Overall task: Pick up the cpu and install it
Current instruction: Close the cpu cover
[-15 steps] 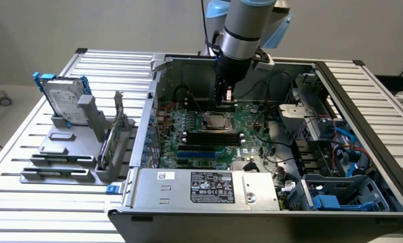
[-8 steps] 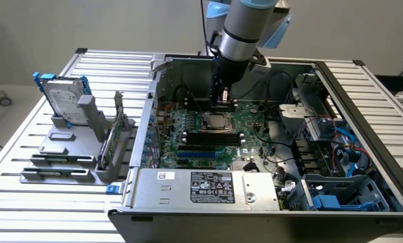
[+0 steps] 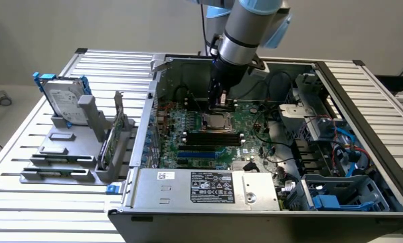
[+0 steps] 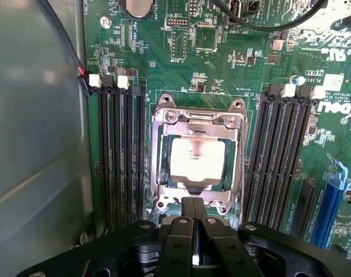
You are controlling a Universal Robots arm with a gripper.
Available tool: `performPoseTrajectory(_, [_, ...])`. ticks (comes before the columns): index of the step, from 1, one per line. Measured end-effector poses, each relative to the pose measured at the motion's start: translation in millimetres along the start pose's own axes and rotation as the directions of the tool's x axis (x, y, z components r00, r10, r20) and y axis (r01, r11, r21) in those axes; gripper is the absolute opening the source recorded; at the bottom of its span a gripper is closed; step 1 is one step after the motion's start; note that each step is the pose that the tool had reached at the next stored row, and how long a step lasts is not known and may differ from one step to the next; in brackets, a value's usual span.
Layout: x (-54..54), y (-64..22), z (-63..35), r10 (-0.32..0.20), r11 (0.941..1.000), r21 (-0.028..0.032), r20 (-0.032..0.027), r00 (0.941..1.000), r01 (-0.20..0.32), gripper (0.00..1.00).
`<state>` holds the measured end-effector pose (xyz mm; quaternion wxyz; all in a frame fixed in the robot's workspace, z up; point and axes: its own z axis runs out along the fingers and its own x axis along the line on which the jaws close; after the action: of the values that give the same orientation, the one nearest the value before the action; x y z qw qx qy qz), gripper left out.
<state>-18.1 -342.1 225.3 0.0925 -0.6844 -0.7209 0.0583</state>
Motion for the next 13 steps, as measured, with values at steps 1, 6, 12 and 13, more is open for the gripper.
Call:
performPoseTrajectory(1, [-0.4,0.2,1.1,0.0,1.0,0.003,-0.0001,1.0,0.0,0.11])
performPoseTrajectory(6, [-1.3,1.0,4.7,0.001,0.9997,0.0235,-0.0013,1.0,-0.001,0.11])
performPoseTrajectory(12, [-2.0,2.0,9.6,0.002,0.9991,0.0416,-0.0024,1.0,-0.002,0.11])
performPoseTrajectory(13, [-2.1,2.2,10.4,0.002,0.999,0.044,-0.0027,1.0,-0.002,0.11])
